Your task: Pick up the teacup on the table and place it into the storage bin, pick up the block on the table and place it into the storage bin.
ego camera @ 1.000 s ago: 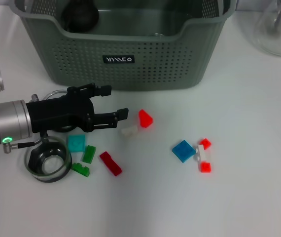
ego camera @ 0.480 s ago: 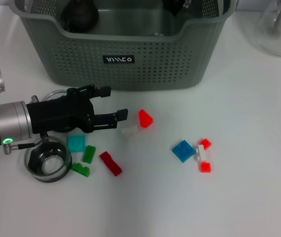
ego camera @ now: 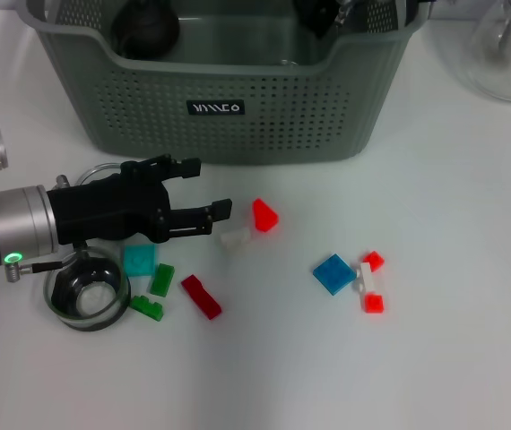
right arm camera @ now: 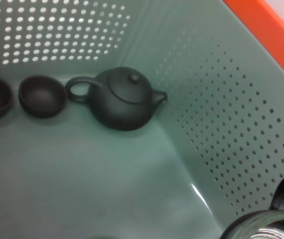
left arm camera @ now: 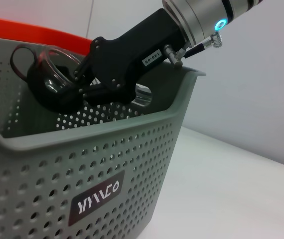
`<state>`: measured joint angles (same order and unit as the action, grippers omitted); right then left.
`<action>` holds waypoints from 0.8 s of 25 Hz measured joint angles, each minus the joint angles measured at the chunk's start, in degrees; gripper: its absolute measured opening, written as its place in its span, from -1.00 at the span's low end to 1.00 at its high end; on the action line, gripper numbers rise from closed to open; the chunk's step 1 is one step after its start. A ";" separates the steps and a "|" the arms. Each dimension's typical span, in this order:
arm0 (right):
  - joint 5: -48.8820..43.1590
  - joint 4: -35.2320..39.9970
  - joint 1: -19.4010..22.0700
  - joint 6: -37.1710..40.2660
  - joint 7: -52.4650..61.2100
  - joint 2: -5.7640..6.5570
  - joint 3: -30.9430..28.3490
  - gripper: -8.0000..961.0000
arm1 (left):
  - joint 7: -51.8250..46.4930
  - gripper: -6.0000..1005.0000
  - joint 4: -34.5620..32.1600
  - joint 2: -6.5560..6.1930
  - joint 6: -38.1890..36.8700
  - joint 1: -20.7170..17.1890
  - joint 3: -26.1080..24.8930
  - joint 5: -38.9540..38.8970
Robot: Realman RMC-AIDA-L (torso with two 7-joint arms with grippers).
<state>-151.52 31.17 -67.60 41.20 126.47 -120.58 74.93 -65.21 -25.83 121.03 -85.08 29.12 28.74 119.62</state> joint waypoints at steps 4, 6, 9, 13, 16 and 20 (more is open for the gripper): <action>0.00 -0.03 0.05 0.15 1.19 0.00 1.23 -0.63 | 0.00 0.71 0.00 0.07 -0.07 -0.23 0.00 0.00; -0.07 -0.04 0.05 0.22 1.94 0.00 2.34 -0.62 | 0.00 0.71 0.00 0.08 -0.09 -0.28 0.00 0.00; -0.44 -0.01 0.10 0.26 3.03 -0.01 3.60 -0.61 | 0.00 0.71 0.00 0.08 -0.09 -0.38 0.00 0.00; -0.58 0.61 0.18 0.47 4.28 -0.01 4.76 -0.60 | 0.00 0.71 0.00 0.09 -0.10 -0.56 0.00 0.00; -0.60 1.25 0.31 0.82 4.32 0.00 4.78 -0.41 | 0.02 0.71 0.00 0.08 -0.18 -0.70 0.00 0.00; -0.52 6.58 2.26 2.90 4.40 -0.01 4.59 -0.20 | 0.10 0.71 -0.03 0.08 -0.34 -0.88 0.00 -0.01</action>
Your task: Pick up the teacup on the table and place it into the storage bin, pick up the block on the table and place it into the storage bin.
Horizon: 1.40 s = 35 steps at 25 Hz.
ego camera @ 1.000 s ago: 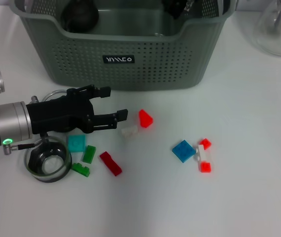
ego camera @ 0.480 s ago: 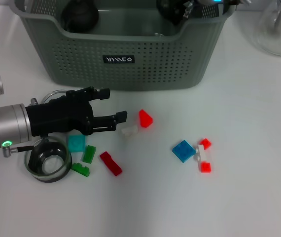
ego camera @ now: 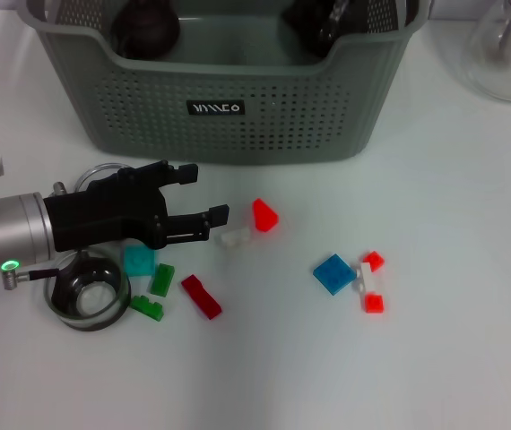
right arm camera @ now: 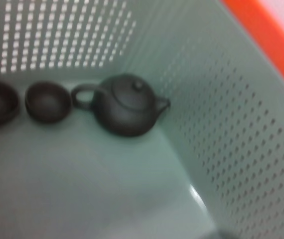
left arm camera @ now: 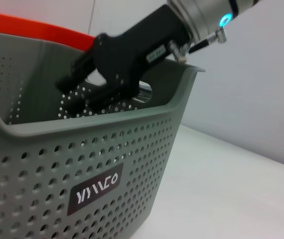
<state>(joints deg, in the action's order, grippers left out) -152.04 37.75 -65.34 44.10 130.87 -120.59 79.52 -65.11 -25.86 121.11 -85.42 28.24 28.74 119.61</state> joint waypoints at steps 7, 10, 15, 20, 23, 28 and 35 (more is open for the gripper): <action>2.83 26.30 9.35 7.02 2.71 0.19 -1.32 0.07 | 0.04 0.71 -0.30 -0.24 -0.34 -0.29 -0.02 -0.01; 7.59 36.94 13.70 10.29 2.86 0.22 -1.70 0.22 | 0.04 0.71 -0.41 -0.53 -0.74 -0.29 -0.08 -0.48; 16.95 50.20 21.20 14.01 2.01 0.36 -1.89 0.66 | 0.04 0.71 -1.64 -1.01 -2.47 -0.62 -0.09 -1.57; 30.60 56.49 29.41 18.54 -4.88 0.42 -2.26 0.86 | -0.05 0.71 -5.09 -1.28 -8.30 -2.00 -2.68 -2.68; 42.39 58.15 35.36 22.91 -11.62 0.54 -3.92 0.98 | -0.25 0.71 -6.79 -1.87 -13.40 -2.84 -6.39 -2.67; 55.30 56.21 40.87 36.81 -18.24 0.39 -8.99 0.97 | -1.36 0.71 -9.06 -3.01 -18.65 -4.04 -9.94 -2.36; 57.35 44.64 43.04 52.65 -23.23 0.62 -15.11 0.97 | -9.87 0.71 -17.83 -2.77 -15.86 -5.25 -10.27 1.34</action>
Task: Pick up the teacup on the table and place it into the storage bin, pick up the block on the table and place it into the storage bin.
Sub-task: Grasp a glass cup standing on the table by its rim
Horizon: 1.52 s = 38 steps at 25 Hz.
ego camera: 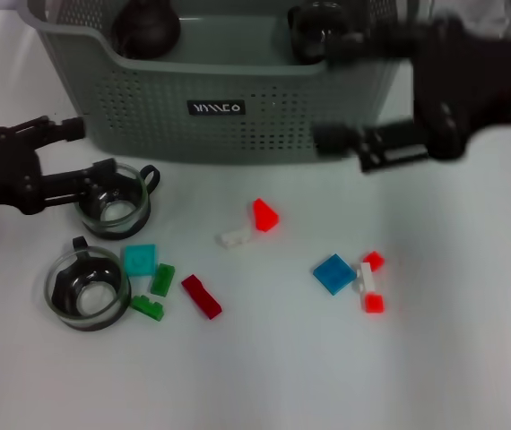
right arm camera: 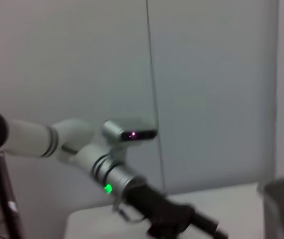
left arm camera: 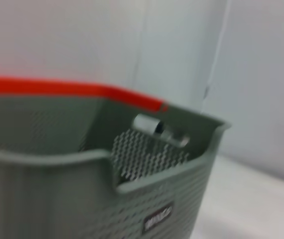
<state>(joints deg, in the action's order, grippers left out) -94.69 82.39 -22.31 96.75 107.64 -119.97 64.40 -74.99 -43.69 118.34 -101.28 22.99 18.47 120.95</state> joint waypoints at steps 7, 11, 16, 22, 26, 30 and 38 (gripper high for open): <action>-2.07 -11.92 -0.99 7.49 -3.61 0.75 -7.06 0.97 | -15.39 0.71 -11.65 0.67 1.96 2.26 0.70 7.79; -4.76 -12.76 -1.52 8.77 -3.83 0.77 -7.36 0.97 | -22.95 0.71 -21.13 2.91 0.83 4.55 3.06 13.20; -7.39 -13.07 -2.70 8.97 -3.85 0.20 -7.40 0.97 | -31.79 0.71 -30.71 5.50 0.89 7.81 7.56 21.63; -7.97 -13.59 -3.51 9.08 -3.92 0.01 -7.34 0.97 | -40.99 0.71 -34.52 5.55 1.35 10.91 10.25 29.74; -7.98 -14.06 -3.98 9.03 -3.96 0.00 -7.40 0.97 | -45.78 0.71 -37.00 5.74 1.54 11.51 13.02 34.93; -8.38 -15.74 -5.18 8.81 -3.94 0.11 -7.16 0.97 | -51.84 0.71 -38.01 5.78 1.66 11.59 19.28 38.56; -16.68 -19.44 -9.78 8.35 -3.19 -0.08 -7.05 0.97 | -59.17 0.71 -37.44 5.89 4.40 12.50 29.51 42.18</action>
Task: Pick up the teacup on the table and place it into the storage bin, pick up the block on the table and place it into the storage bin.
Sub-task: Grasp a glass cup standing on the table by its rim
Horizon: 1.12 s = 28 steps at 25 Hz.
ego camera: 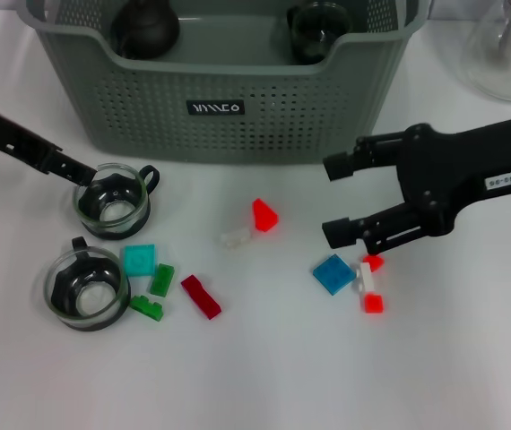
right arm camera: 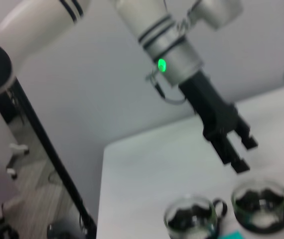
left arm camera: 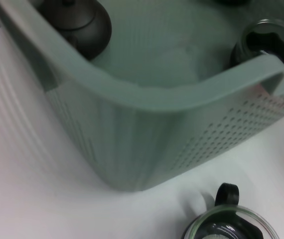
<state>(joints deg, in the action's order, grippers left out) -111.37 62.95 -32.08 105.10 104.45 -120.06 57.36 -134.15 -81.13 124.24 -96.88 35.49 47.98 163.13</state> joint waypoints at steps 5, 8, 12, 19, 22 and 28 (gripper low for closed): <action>-5.36 -1.81 -2.61 -1.60 1.26 -0.15 0.39 0.97 | -2.95 0.71 2.35 -0.22 1.69 0.88 2.81 0.40; -6.40 -2.27 -3.42 -1.87 1.41 -0.24 0.60 0.97 | -4.33 0.71 3.37 -0.30 2.49 1.26 2.96 0.43; -6.46 -2.42 -3.70 -2.17 1.39 -0.24 0.64 0.97 | -4.99 0.70 5.29 -0.30 3.43 1.64 3.14 0.47; -6.38 -2.95 -3.76 -2.64 1.03 -0.21 0.65 0.97 | -5.20 0.69 11.78 -0.95 8.30 1.84 5.36 0.60; -6.26 -3.08 -3.82 -2.70 0.98 -0.18 0.65 0.97 | -5.24 0.68 14.39 -1.49 10.20 1.85 6.19 0.61; -6.21 -3.18 -4.01 -2.70 0.93 -0.22 0.65 0.97 | -5.27 0.64 17.54 -1.85 13.64 1.87 6.71 0.61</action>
<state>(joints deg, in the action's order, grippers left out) -117.58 59.77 -36.09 102.39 105.37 -120.28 58.01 -139.42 -63.60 122.38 -83.23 37.35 54.68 163.74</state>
